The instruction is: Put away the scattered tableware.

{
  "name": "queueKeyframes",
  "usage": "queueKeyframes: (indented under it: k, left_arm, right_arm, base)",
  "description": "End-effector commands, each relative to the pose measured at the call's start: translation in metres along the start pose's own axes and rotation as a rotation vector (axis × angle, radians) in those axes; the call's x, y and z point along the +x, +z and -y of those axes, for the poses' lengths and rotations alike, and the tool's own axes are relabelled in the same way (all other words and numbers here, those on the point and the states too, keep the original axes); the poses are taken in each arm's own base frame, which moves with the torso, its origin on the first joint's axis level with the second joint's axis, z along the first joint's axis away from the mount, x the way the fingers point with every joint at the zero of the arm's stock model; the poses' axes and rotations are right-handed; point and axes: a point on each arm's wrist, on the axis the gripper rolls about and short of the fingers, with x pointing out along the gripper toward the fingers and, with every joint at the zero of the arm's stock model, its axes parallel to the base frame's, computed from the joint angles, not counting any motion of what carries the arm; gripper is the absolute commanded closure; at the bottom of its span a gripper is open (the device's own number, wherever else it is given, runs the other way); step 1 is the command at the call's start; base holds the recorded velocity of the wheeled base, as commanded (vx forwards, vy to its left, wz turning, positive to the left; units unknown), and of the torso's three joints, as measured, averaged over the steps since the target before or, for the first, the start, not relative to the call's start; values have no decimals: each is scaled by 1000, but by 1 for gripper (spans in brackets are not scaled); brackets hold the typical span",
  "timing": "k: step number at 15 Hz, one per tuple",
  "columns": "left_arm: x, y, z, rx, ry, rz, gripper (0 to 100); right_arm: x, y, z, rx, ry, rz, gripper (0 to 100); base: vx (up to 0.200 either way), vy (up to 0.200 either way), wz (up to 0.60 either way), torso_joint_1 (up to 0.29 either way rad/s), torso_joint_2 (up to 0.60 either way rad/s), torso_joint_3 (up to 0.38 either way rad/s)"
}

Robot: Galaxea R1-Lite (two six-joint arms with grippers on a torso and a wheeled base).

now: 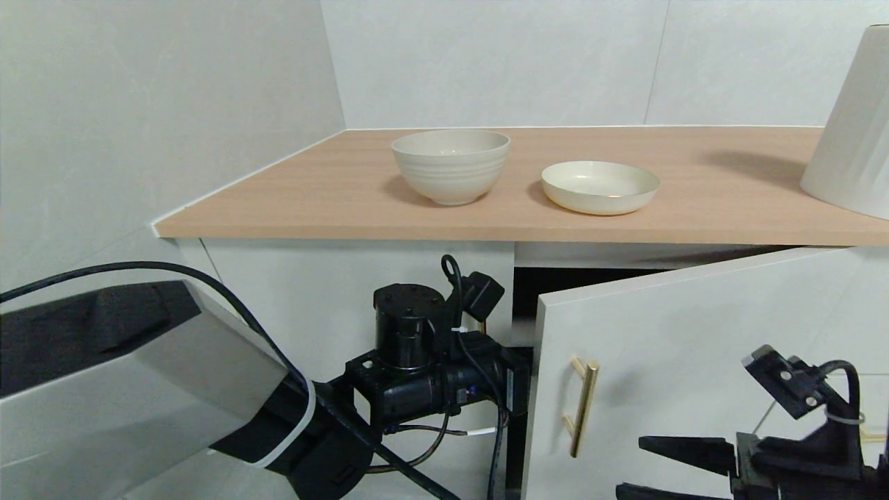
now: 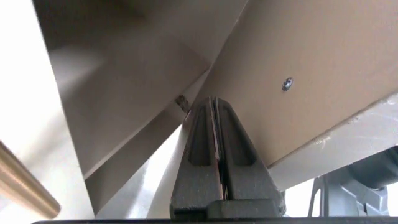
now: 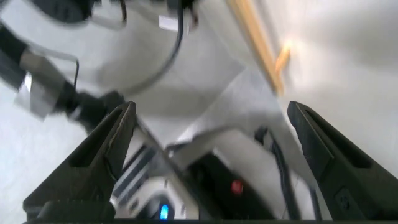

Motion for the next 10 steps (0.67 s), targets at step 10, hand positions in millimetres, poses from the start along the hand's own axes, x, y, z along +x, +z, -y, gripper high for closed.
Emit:
queueKeyframes:
  k: [10]
  left_arm:
    - [17,-1,8,12,-34,2,100]
  right_arm:
    - [-21,-13,-11,-35,34,-26,0]
  base:
    - [-80,0,0,1,1,0]
